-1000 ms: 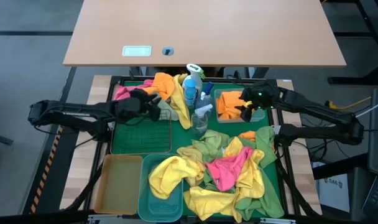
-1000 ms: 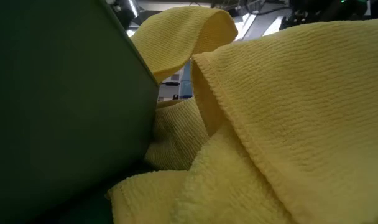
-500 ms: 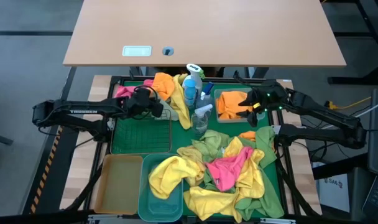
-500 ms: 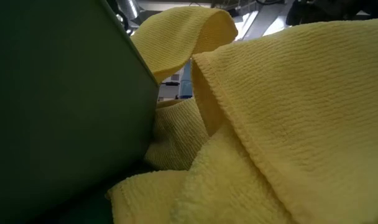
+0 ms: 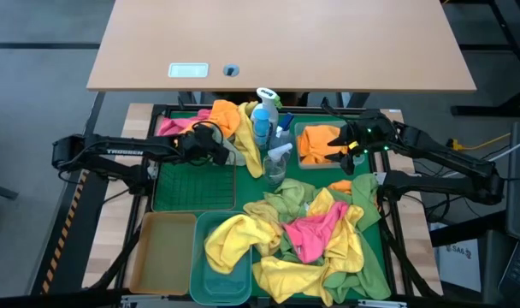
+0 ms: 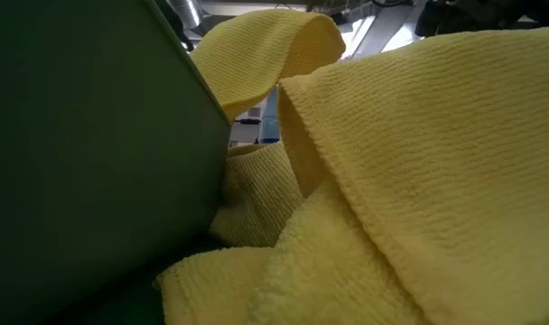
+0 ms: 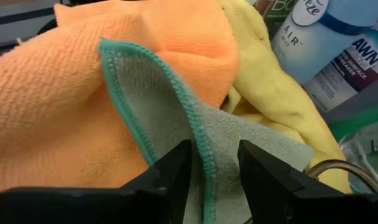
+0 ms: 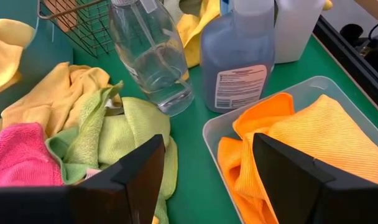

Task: Sort microfiber towel by color & place in baskets
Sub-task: Put the green towel into the wire basket

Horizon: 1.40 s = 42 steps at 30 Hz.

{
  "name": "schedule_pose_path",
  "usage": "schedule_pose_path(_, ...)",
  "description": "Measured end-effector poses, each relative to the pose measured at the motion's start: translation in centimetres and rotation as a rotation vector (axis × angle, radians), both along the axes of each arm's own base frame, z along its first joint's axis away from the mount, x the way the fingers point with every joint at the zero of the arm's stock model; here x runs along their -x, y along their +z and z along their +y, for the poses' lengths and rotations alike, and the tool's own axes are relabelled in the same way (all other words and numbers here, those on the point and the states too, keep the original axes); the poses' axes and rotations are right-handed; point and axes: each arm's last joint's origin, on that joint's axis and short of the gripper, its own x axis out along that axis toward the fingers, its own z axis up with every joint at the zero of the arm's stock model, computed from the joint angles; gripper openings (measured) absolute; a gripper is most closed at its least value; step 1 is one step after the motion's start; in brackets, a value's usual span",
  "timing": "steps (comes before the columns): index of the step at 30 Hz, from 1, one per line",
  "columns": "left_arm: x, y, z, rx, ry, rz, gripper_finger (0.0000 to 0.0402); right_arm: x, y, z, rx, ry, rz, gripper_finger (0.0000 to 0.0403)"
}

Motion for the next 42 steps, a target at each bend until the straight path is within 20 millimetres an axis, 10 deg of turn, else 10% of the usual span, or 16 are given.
schedule_pose_path(9, 0.4, 1.5, -0.3, -0.038, -0.058, -0.034, 0.0008, 0.0, 0.0, 0.0, 0.0, -0.001, 0.0, 0.0244)
schedule_pose_path(42, 4.2, 23.7, -6.3, -0.117, -0.511, -0.582, 0.0, 0.0, 0.0, 0.0, 0.001, -0.001, 0.001, 0.0244)
